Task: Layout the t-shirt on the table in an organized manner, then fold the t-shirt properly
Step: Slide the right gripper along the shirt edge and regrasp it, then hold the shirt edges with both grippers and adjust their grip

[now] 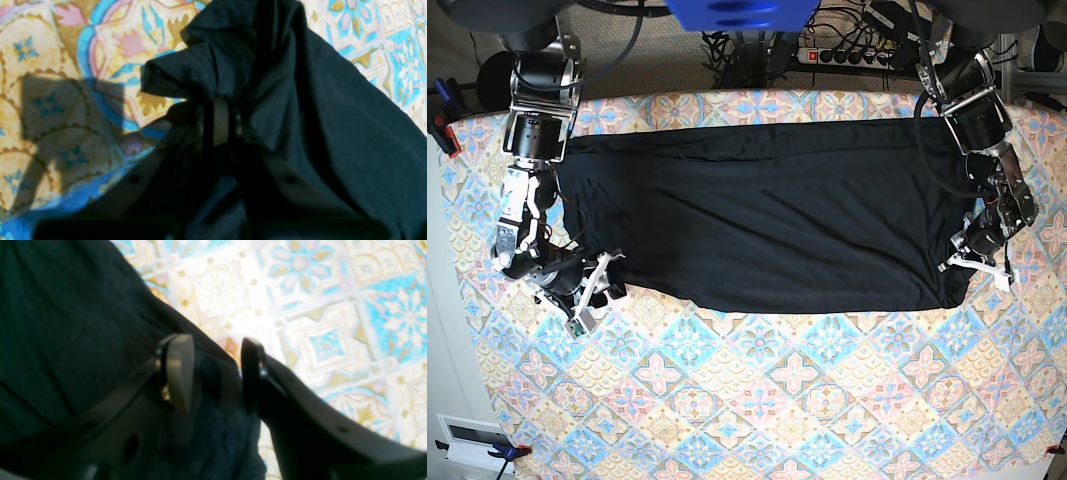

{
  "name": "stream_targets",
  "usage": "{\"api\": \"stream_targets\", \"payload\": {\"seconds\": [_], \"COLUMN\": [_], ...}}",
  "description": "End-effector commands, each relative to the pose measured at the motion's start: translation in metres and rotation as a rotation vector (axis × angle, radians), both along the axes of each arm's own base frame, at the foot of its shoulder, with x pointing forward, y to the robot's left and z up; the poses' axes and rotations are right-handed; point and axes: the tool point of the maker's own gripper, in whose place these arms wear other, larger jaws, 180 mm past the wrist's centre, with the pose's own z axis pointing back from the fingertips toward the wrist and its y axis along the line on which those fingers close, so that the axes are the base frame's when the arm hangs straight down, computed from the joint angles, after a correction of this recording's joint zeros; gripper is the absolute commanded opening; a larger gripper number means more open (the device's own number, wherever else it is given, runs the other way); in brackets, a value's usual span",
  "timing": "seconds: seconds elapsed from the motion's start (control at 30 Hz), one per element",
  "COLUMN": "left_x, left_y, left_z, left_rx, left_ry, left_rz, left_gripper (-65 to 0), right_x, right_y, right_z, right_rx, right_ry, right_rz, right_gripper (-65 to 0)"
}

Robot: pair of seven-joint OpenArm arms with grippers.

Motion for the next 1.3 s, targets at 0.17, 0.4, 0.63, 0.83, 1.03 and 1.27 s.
{"api": "stream_targets", "payload": {"seconds": [0.17, 0.4, 0.63, 0.83, 1.03, 1.27], "left_x": [0.010, -0.003, -0.013, -0.014, -0.017, -0.016], "left_y": [0.009, 0.008, 0.015, -0.011, -0.027, -0.035], "left_z": [0.027, 0.027, 0.022, 0.009, 0.006, 0.015], "left_rx": [0.041, 0.044, 0.057, 0.040, -0.039, -0.061], "left_ry": [-0.061, 0.017, 0.043, 0.071, 0.048, 0.029], "left_rz": [-0.008, -0.049, -0.053, -0.127, -0.135, -0.158], "left_gripper": [-64.6, -52.1, -29.5, -28.2, -28.2, -30.8], "right_x": [0.014, 0.012, 0.012, 0.012, 0.012, 0.012], "right_y": [-0.002, -0.002, -0.001, -0.001, -0.001, -0.001], "right_z": [0.022, 0.021, 0.021, 0.021, 0.021, 0.021], "right_rx": [0.014, 0.013, 0.013, 0.013, 0.013, 0.013], "right_ry": [-0.069, -0.063, -0.065, -0.065, -0.065, -0.065], "right_rz": [-0.002, 0.000, 0.000, 0.000, 0.000, 0.000], "right_gripper": [-42.0, -42.0, -42.0, -42.0, -42.0, -42.0]}}
